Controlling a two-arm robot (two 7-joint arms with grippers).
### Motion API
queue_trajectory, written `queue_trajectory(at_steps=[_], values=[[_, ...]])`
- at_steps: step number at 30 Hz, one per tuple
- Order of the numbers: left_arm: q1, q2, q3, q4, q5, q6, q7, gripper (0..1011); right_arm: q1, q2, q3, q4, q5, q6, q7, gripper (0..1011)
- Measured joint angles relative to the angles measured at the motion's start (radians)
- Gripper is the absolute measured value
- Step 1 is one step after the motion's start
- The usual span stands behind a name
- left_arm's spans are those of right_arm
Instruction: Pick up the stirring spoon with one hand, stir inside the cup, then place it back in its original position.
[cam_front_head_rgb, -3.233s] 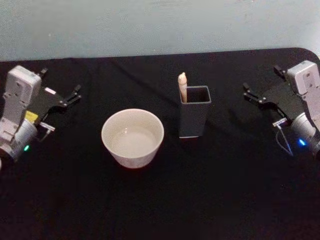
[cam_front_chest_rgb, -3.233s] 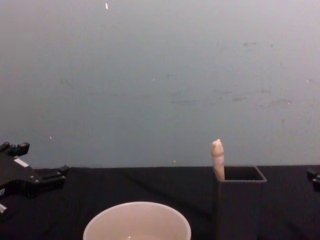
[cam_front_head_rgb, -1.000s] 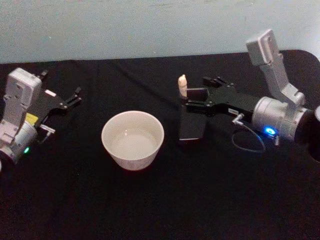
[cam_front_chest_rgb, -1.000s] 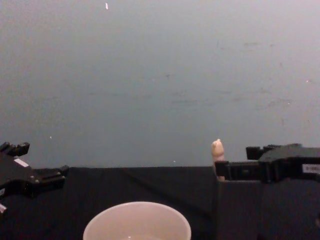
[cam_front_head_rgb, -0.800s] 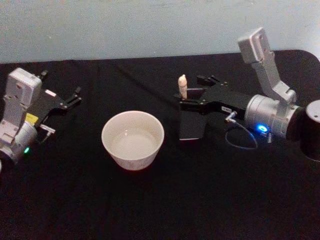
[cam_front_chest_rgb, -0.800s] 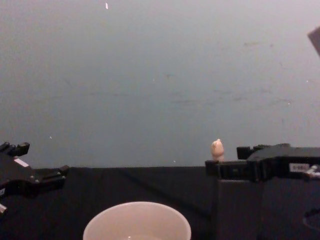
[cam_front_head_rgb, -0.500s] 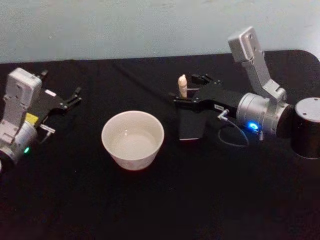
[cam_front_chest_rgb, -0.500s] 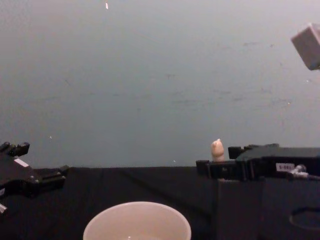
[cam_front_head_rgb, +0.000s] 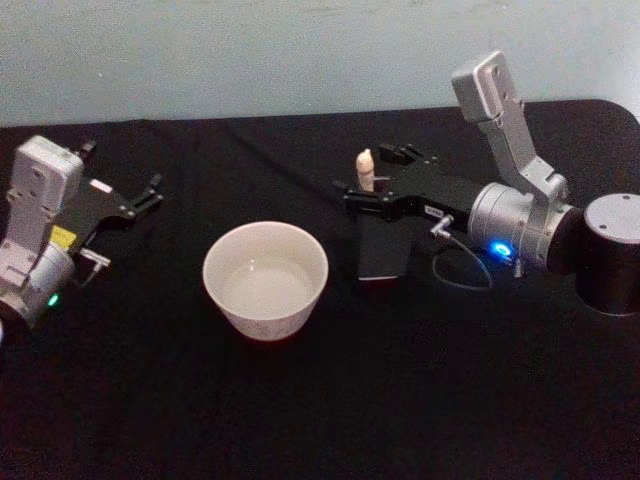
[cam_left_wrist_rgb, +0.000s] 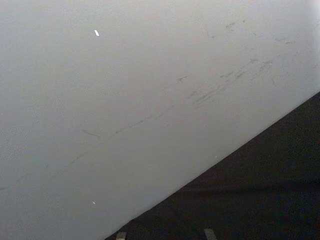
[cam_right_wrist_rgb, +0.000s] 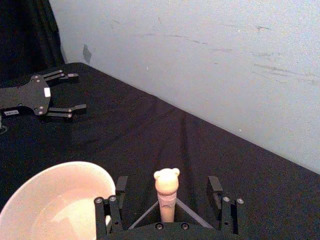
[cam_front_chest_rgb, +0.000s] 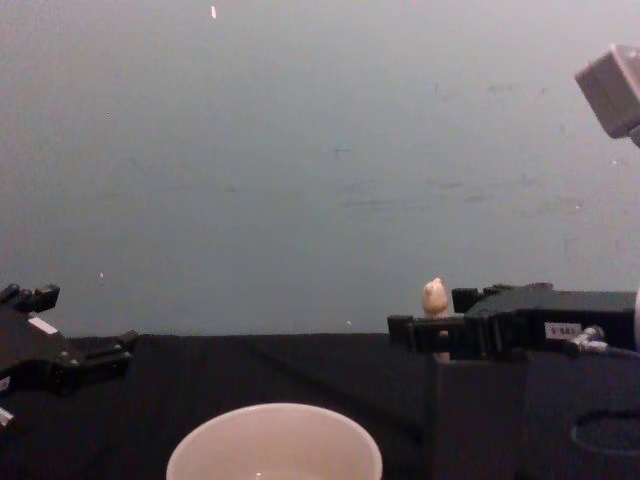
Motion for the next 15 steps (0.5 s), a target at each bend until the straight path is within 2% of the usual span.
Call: queue_trajectory(at_steps=[8, 15], values=[[0.0, 0.0, 0.0, 0.0, 0.0, 0.0, 0.0, 1001, 0.0, 0.0, 0.0, 0.0, 0.002, 0.0, -0.001, 1002], [0.0, 0.0, 0.0, 0.0, 0.0, 0.0, 0.0, 1001, 0.0, 0.0, 0.001, 0.0, 0.003, 0.0, -0.001, 860]])
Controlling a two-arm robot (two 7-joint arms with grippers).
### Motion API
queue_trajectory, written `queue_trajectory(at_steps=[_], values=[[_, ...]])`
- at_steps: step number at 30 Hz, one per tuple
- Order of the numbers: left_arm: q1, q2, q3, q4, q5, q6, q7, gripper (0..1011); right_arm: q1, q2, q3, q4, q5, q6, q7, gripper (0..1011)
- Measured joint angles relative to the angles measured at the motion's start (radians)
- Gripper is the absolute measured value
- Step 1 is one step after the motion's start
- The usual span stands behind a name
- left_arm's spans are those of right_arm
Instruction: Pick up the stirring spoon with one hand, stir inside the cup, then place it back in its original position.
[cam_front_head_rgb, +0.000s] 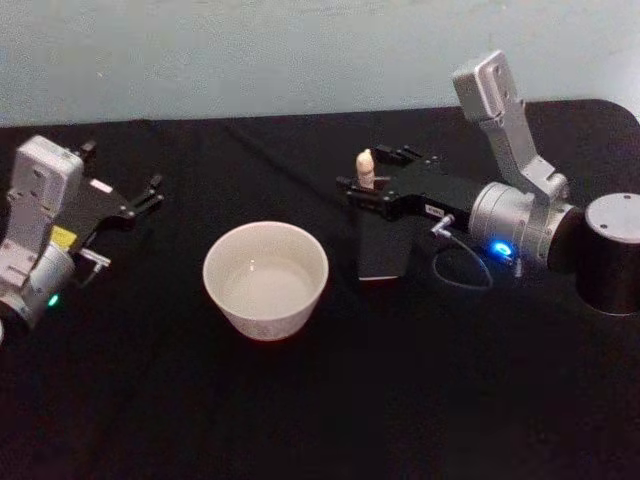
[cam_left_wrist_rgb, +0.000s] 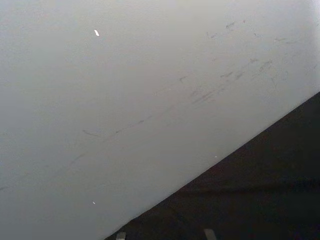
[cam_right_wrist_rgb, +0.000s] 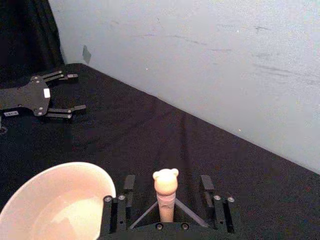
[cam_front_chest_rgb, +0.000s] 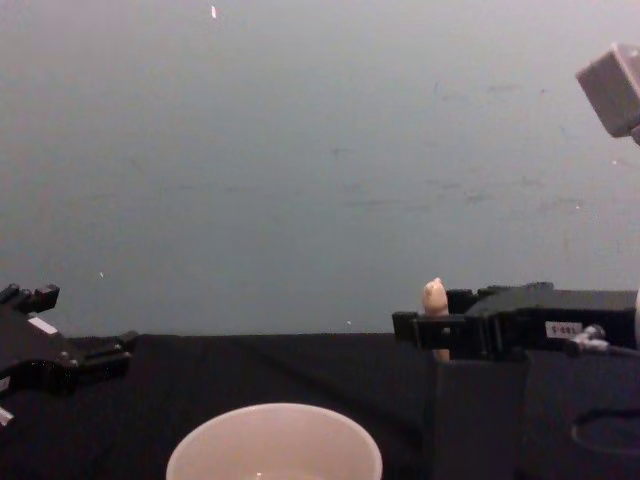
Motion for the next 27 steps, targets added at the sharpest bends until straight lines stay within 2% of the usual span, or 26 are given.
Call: queue_trajectory(at_steps=[2, 4, 5, 7, 8, 9, 10, 13, 14, 15, 20, 27], values=[[0.0, 0.0, 0.0, 0.0, 0.0, 0.0, 0.0, 1001, 0.0, 0.0, 0.0, 0.0, 0.0, 0.0, 0.0, 788], [0.0, 0.0, 0.0, 0.0, 0.0, 0.0, 0.0, 1001, 0.0, 0.0, 0.0, 0.0, 0.0, 0.0, 0.0, 758], [0.0, 0.0, 0.0, 0.0, 0.0, 0.0, 0.0, 1002, 0.0, 0.0, 0.0, 0.0, 0.0, 0.0, 0.0, 693], [0.0, 0.0, 0.0, 0.0, 0.0, 0.0, 0.0, 1001, 0.0, 0.0, 0.0, 0.0, 0.001, 0.0, 0.0, 634], [0.0, 0.0, 0.0, 0.0, 0.0, 0.0, 0.0, 1001, 0.0, 0.0, 0.0, 0.0, 0.001, 0.0, 0.0, 634], [0.0, 0.0, 0.0, 0.0, 0.0, 0.0, 0.0, 1001, 0.0, 0.0, 0.0, 0.0, 0.001, 0.0, 0.0, 573], [0.0, 0.0, 0.0, 0.0, 0.0, 0.0, 0.0, 1001, 0.0, 0.0, 0.0, 0.0, 0.001, 0.001, 0.0, 563], [0.0, 0.0, 0.0, 0.0, 0.0, 0.0, 0.0, 1001, 0.0, 0.0, 0.0, 0.0, 0.001, 0.001, 0.0, 431], [0.0, 0.0, 0.0, 0.0, 0.0, 0.0, 0.0, 1001, 0.0, 0.0, 0.0, 0.0, 0.001, 0.001, 0.0, 431], [0.0, 0.0, 0.0, 0.0, 0.0, 0.0, 0.0, 1001, 0.0, 0.0, 0.0, 0.0, 0.001, 0.001, 0.0, 369], [0.0, 0.0, 0.0, 0.0, 0.0, 0.0, 0.0, 1001, 0.0, 0.0, 0.0, 0.0, 0.001, 0.001, 0.0, 225], [0.0, 0.0, 0.0, 0.0, 0.0, 0.0, 0.0, 1001, 0.0, 0.0, 0.0, 0.0, 0.002, 0.001, 0.0, 204]])
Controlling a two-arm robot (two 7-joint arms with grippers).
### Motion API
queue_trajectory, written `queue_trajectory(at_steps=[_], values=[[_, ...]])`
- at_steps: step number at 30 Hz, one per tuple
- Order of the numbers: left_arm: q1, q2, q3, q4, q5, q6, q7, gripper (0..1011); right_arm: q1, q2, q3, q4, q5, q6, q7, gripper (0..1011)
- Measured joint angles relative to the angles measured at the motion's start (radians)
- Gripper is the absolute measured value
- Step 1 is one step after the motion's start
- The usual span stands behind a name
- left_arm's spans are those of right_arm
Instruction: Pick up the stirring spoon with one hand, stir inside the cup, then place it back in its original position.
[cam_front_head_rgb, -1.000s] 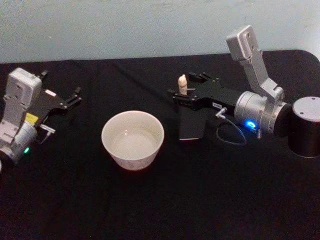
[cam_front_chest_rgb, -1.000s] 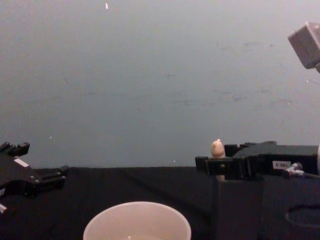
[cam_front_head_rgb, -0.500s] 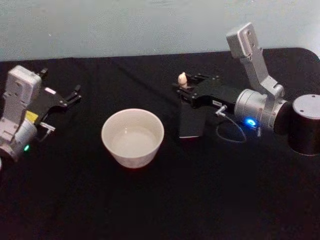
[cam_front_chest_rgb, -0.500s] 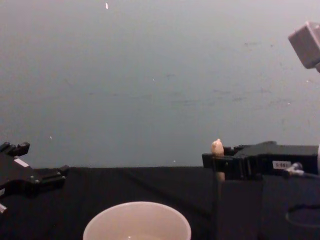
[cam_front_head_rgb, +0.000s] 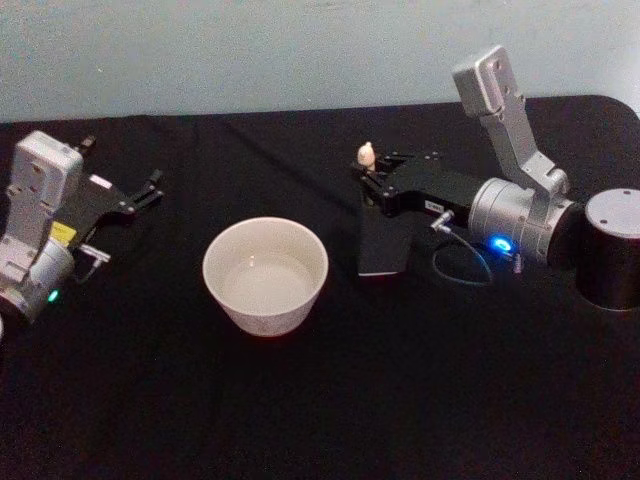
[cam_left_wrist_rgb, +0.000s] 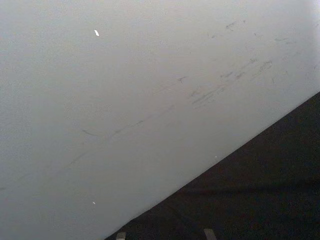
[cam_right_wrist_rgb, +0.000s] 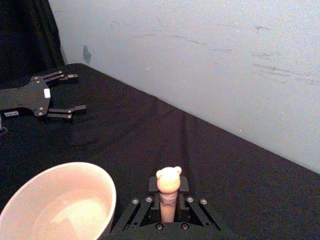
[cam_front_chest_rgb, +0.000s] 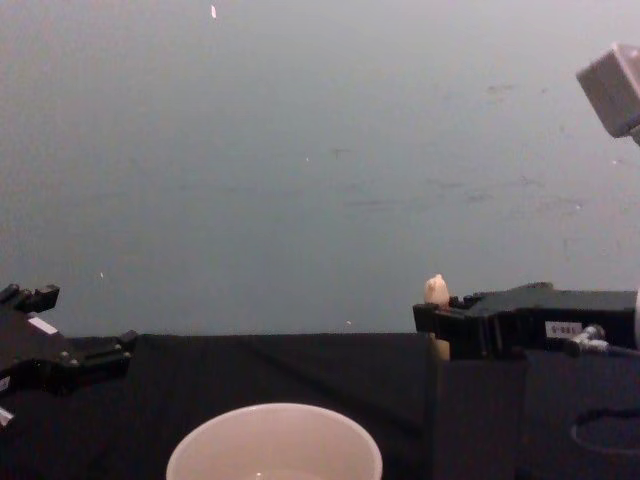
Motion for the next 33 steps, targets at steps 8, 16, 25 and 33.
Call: queue_trajectory(at_steps=[8, 16, 25, 33], values=[[0.0, 0.0, 0.0, 0.0, 0.0, 0.0, 0.0, 1001, -0.007, 0.001, 0.008, -0.008, 0.001, -0.007, 0.002, 204], [0.0, 0.0, 0.0, 0.0, 0.0, 0.0, 0.0, 1001, -0.04, 0.016, 0.051, -0.072, 0.022, -0.042, 0.002, 204], [0.0, 0.0, 0.0, 0.0, 0.0, 0.0, 0.0, 1001, -0.076, 0.035, 0.112, -0.166, 0.07, -0.071, -0.006, 204], [0.0, 0.0, 0.0, 0.0, 0.0, 0.0, 0.0, 1001, -0.101, 0.052, 0.156, -0.24, 0.116, -0.106, -0.016, 204]])
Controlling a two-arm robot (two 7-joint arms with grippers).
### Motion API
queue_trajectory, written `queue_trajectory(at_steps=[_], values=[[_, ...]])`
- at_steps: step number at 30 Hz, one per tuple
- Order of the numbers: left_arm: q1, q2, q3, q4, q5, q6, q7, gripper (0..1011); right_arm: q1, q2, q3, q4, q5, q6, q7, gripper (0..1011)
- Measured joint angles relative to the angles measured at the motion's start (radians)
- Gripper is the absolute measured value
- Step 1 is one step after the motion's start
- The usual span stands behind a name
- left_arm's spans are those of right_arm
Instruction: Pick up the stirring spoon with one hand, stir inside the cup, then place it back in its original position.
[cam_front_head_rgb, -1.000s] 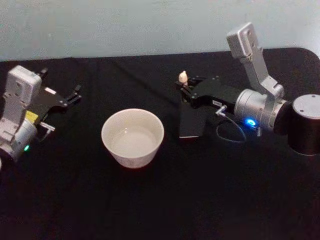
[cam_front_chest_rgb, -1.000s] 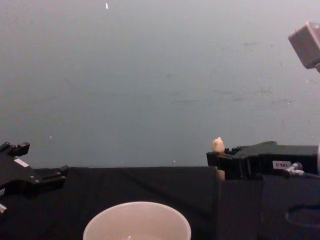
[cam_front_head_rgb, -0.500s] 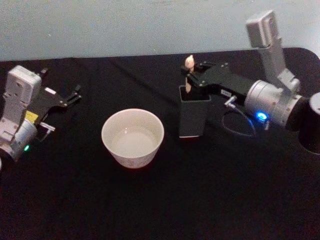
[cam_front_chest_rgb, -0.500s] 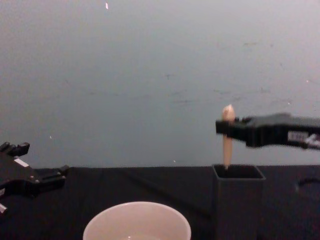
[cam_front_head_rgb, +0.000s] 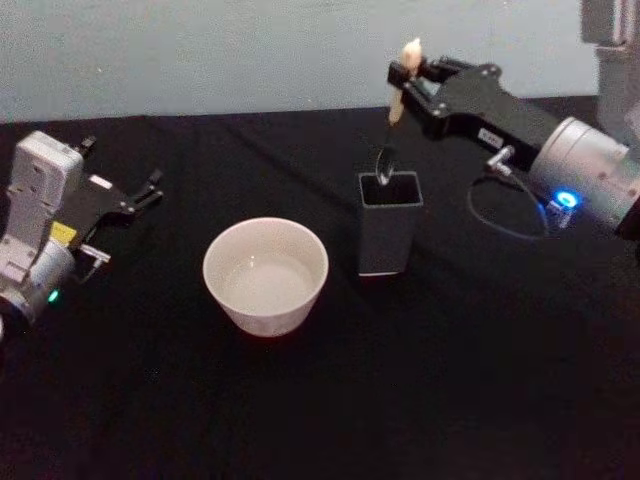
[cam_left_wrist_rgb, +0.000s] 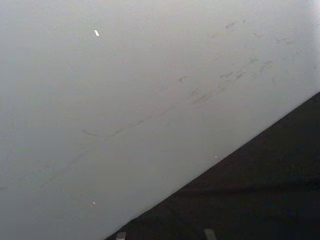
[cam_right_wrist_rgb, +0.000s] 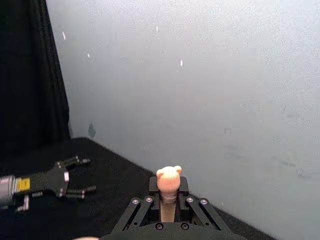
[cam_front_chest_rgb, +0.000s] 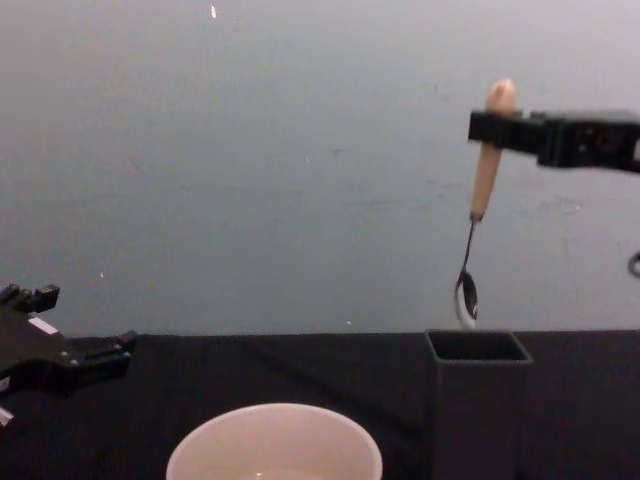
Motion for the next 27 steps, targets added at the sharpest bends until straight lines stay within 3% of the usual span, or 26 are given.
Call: queue_trajectory(at_steps=[6, 11, 27], values=[[0.0, 0.0, 0.0, 0.0, 0.0, 0.0, 0.0, 1001, -0.004, 0.003, 0.01, -0.023, 0.016, -0.022, -0.009, 204], [0.0, 0.0, 0.0, 0.0, 0.0, 0.0, 0.0, 1001, -0.001, -0.004, -0.003, -0.025, 0.019, -0.039, -0.01, 204], [0.0, 0.0, 0.0, 0.0, 0.0, 0.0, 0.0, 1001, -0.001, -0.04, -0.117, 0.003, 0.022, -0.127, 0.075, 204]])
